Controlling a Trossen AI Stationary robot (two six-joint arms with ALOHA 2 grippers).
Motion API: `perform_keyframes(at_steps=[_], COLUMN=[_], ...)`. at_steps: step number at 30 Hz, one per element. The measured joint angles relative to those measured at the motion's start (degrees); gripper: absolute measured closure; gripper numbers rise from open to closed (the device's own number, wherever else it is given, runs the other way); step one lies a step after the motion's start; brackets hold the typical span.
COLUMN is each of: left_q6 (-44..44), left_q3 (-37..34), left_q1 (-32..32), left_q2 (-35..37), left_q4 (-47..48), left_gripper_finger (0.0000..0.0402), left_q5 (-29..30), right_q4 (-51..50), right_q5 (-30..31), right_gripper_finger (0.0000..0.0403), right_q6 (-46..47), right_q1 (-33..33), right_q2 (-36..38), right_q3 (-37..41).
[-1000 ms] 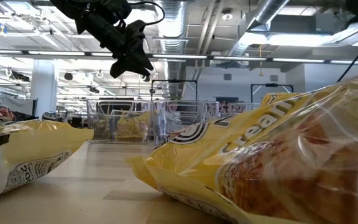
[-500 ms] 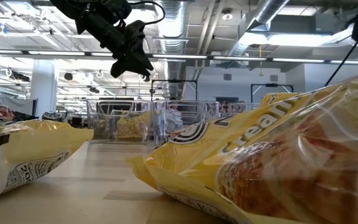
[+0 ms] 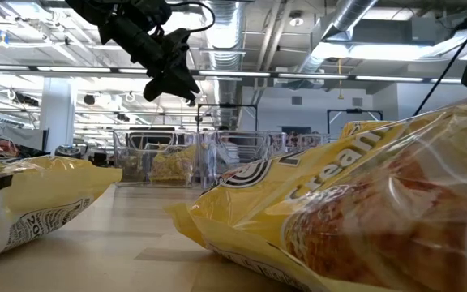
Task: Sort Maruchan noodles
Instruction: Put the blue noodle pack in the right transparent bin
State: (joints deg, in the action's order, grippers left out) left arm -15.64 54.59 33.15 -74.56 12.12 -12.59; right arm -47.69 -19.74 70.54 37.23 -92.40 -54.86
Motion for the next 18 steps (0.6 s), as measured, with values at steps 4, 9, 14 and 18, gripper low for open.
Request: perform_keyframes(at_steps=[4,9,14,18], left_q6=[0.0,1.4,1.5,1.5], left_q3=[0.0,0.0,0.0,0.0], left_q1=[0.1,0.1,0.0,0.0], left_q2=[0.0,0.0,0.0,0.0], left_q4=[0.0,0.0,0.0,0.0], left_gripper_finger=[0.0301,0.0301,0.0301,0.0301], left_q5=[0.1,0.2,0.2,0.2], right_q4=[0.1,0.2,0.8,1.2], right_q5=[-1.0,-3.2,-3.5,-3.6], right_gripper_finger=[0.0159,0.0168,0.0223,0.0289], right_q6=[0.0,0.6,2.3,3.2], right_q1=[0.0,-0.8,-1.4,-1.7], right_q2=[-2.4,-4.3,-4.2,-4.2], right_q3=[-0.2,-0.3,-0.2,-0.1])
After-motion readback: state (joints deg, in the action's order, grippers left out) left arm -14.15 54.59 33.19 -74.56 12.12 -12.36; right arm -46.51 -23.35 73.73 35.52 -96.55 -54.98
